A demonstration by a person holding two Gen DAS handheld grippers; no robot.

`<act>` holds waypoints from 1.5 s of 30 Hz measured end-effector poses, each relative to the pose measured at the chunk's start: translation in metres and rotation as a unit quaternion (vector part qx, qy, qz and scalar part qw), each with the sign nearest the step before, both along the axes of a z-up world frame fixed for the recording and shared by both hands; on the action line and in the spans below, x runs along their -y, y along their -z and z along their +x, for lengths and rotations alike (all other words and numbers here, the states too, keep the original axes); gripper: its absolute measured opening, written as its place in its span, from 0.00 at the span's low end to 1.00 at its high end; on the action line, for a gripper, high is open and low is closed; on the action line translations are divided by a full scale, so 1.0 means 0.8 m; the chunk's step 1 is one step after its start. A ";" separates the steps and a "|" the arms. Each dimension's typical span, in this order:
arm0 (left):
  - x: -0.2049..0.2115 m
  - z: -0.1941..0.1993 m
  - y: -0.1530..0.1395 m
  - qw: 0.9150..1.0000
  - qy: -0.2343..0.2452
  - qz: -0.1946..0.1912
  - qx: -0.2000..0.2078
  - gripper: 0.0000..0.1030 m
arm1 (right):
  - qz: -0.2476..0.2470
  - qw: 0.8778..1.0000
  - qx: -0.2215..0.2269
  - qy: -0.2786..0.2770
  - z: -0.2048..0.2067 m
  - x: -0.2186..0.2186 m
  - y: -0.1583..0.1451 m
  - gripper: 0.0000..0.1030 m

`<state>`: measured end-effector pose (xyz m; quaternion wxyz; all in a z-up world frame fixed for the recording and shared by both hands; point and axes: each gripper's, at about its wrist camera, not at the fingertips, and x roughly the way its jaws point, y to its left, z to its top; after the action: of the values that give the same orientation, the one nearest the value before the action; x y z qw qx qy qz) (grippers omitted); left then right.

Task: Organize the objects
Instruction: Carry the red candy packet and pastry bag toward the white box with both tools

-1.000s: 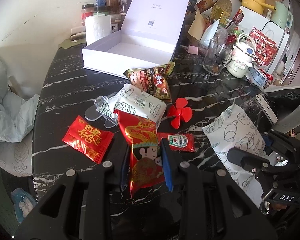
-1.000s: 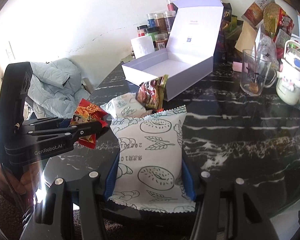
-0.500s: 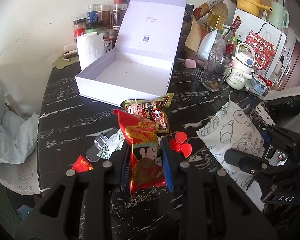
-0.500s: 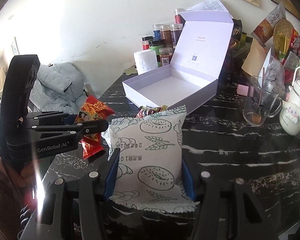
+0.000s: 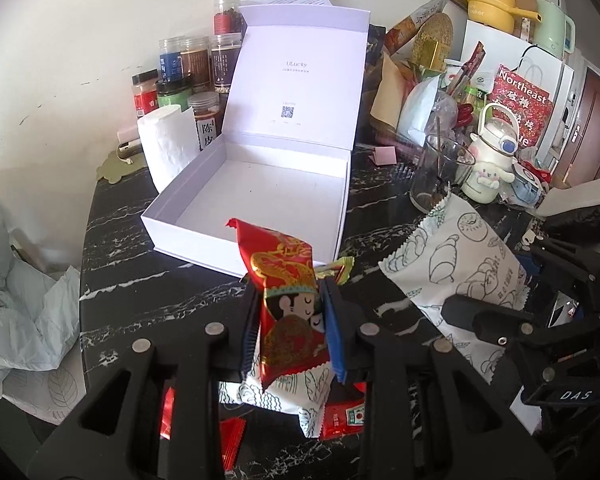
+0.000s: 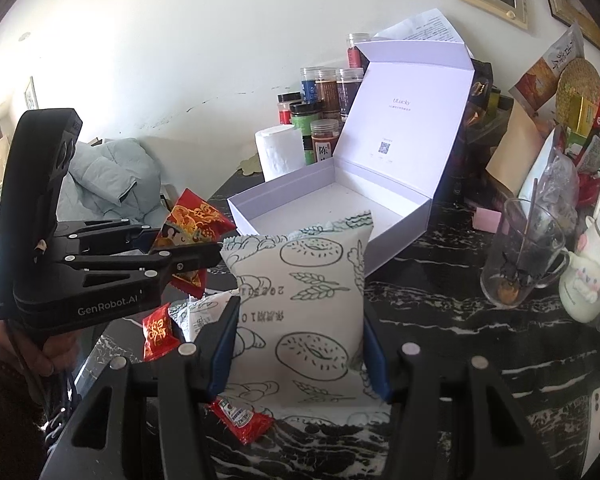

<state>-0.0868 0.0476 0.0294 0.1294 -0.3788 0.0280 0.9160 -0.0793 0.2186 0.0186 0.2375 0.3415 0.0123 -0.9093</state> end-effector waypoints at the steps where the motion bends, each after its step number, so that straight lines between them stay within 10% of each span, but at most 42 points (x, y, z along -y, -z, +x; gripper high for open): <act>1: -0.001 -0.005 -0.001 1.000 0.002 -0.001 0.000 0.27 | 0.000 1.000 0.000 0.000 -0.005 -0.001 -0.001 0.54; 45: -0.001 -0.242 -0.021 0.997 -0.048 -0.028 -0.047 0.27 | 0.005 1.000 -0.025 0.019 -0.260 0.008 -0.044 0.54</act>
<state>-0.2801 0.0481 0.0466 0.0735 -0.3398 0.0416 0.9367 -0.2876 0.2123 0.0541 0.2185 0.3200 0.0160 -0.9218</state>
